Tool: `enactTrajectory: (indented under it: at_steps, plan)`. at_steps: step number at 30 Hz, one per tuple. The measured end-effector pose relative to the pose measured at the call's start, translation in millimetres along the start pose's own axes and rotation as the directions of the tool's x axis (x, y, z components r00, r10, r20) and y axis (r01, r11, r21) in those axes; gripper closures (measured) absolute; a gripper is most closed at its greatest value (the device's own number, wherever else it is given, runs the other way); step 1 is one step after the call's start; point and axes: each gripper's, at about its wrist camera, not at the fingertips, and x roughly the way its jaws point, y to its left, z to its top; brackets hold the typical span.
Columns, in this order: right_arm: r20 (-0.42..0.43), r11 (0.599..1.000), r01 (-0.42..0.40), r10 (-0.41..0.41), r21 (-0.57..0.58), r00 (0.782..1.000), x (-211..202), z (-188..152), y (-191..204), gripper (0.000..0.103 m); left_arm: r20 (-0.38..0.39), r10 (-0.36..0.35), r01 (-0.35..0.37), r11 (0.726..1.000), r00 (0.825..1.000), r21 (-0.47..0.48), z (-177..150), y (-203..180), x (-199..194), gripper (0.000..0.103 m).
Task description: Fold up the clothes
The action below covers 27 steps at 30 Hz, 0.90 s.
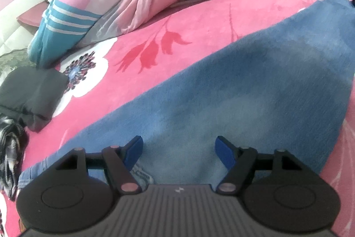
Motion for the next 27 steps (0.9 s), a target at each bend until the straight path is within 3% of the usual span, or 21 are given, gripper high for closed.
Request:
enactTrajectory:
  at_steps: [2, 4, 5, 6, 9, 13, 16, 18, 19, 23, 26, 27]
  plan:
    - [0.032, 0.98, -0.186, 0.189, -0.076, 0.981, -16, 4, 66, 0.057, -0.001, -0.043, 0.043, 0.999, 0.999, 0.015, 3, 7, -6, 0.031]
    - [-0.005, 0.925, -0.349, 0.352, -0.147, 0.936, -25, -4, 128, 0.057, 0.003, -0.076, 0.076, 0.997, 0.997, 0.026, 2, 17, -16, 0.031]
    - [-0.039, 0.905, -0.377, 0.377, -0.195, 0.925, -27, -15, 150, 0.057, 0.007, -0.089, 0.089, 0.996, 0.996, 0.028, 1, 23, -22, 0.031]
    - [-0.076, 0.885, -0.397, 0.39, -0.244, 0.918, -29, -27, 172, 0.057, 0.009, -0.1, 0.1, 0.994, 0.995, 0.031, -1, 28, -27, 0.031]
    - [-0.196, 0.933, -0.244, 0.195, -0.265, 0.961, -20, -59, 164, 0.054, 0.001, -0.108, 0.108, 0.991, 0.994, 0.079, -14, 45, -45, 0.033]
    - [-0.18, 0.983, -0.143, 0.12, -0.118, 0.976, -62, -46, 166, 0.055, -0.002, -0.141, 0.141, 0.987, 0.99, 0.076, -35, 68, -74, 0.035]
    - [-0.17, 0.998, -0.068, 0.067, 0.001, 0.983, -96, -35, 167, 0.055, -0.035, -0.161, 0.163, 0.985, 0.986, 0.063, -51, 75, -85, 0.039]
    - [-0.11, 0.983, -0.184, 0.182, -0.005, 0.977, -112, -25, 214, 0.055, -0.058, -0.167, 0.172, 0.981, 0.984, 0.086, -61, 74, -84, 0.039]
    - [-0.091, 0.966, -0.256, 0.252, -0.034, 0.963, -110, -21, 244, 0.056, -0.069, -0.161, 0.168, 0.98, 0.985, 0.104, -65, 72, -81, 0.039]
    - [-0.088, 0.851, -0.496, 0.488, -0.172, 0.868, -91, -11, 351, 0.057, -0.122, -0.149, 0.165, 0.978, 0.981, 0.132, -85, 71, -66, 0.04]
    - [-0.238, 0.793, -0.49, 0.429, -0.362, 0.871, -67, -42, 391, 0.055, -0.124, -0.173, 0.189, 0.974, 0.977, 0.125, -94, 75, -61, 0.039]
    - [-0.247, 0.786, -0.479, 0.411, -0.391, 0.877, -64, -53, 385, 0.055, -0.121, -0.182, 0.197, 0.973, 0.976, 0.124, -96, 77, -60, 0.039]
